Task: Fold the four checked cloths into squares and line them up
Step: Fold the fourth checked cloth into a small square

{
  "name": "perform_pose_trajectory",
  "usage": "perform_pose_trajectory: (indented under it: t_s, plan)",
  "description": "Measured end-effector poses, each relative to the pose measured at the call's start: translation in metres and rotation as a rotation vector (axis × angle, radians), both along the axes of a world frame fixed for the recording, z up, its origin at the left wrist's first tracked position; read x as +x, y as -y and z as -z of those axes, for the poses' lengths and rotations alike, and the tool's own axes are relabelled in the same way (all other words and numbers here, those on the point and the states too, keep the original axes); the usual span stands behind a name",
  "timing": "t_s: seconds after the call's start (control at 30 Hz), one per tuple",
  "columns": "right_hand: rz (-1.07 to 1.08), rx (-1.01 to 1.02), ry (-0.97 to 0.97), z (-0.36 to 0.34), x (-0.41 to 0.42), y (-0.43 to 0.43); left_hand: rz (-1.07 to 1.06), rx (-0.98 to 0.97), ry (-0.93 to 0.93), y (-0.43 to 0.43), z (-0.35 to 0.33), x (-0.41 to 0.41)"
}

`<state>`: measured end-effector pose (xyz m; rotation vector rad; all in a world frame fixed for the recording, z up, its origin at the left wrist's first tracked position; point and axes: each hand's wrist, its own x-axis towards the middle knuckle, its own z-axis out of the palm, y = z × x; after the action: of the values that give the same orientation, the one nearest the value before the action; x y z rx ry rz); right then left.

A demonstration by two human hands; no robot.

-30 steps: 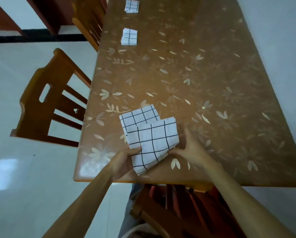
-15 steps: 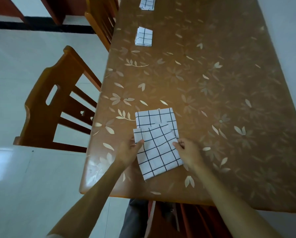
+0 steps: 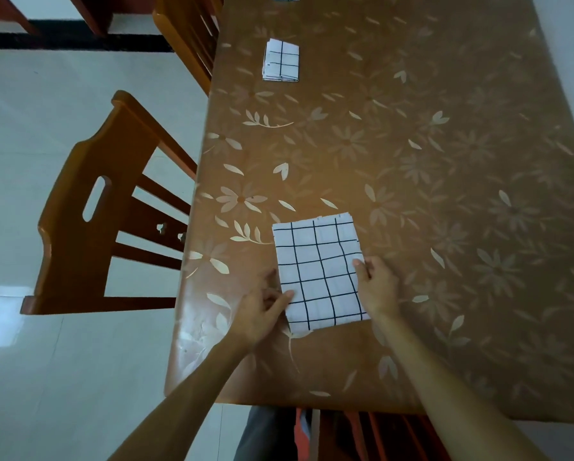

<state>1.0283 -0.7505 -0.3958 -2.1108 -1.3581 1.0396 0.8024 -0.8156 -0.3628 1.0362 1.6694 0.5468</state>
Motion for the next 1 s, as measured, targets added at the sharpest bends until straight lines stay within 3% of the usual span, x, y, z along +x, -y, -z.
perform_pose_trajectory:
  t_s: [0.27,0.37,0.53,0.7,0.77,0.87,1.0]
  plan:
    - [0.004,-0.024,0.077,0.004,-0.001,0.003,0.155,0.027,-0.173,-0.003,0.011,0.002]
    - [0.007,-0.028,0.105,0.001,-0.005,0.003,0.163,0.017,-0.154,-0.001,0.012,0.006]
    - [0.036,-0.012,0.115,0.001,-0.009,0.006,0.144,-0.126,-0.063,0.012,0.004,0.002]
    - [0.029,-0.008,0.138,0.001,-0.011,0.005,0.215,-0.171,-0.202,0.022,0.015,-0.006]
    - [0.002,-0.013,0.165,0.002,-0.011,0.006,0.209,-0.079,-0.318,0.020,0.014,-0.005]
    - [0.002,-0.018,0.178,0.003,-0.012,0.007,0.222,0.221,-0.533,0.012,0.008,-0.001]
    - [0.043,-0.017,0.174,0.005,-0.014,0.006,0.487,0.530,-0.741,-0.012,0.023,0.011]
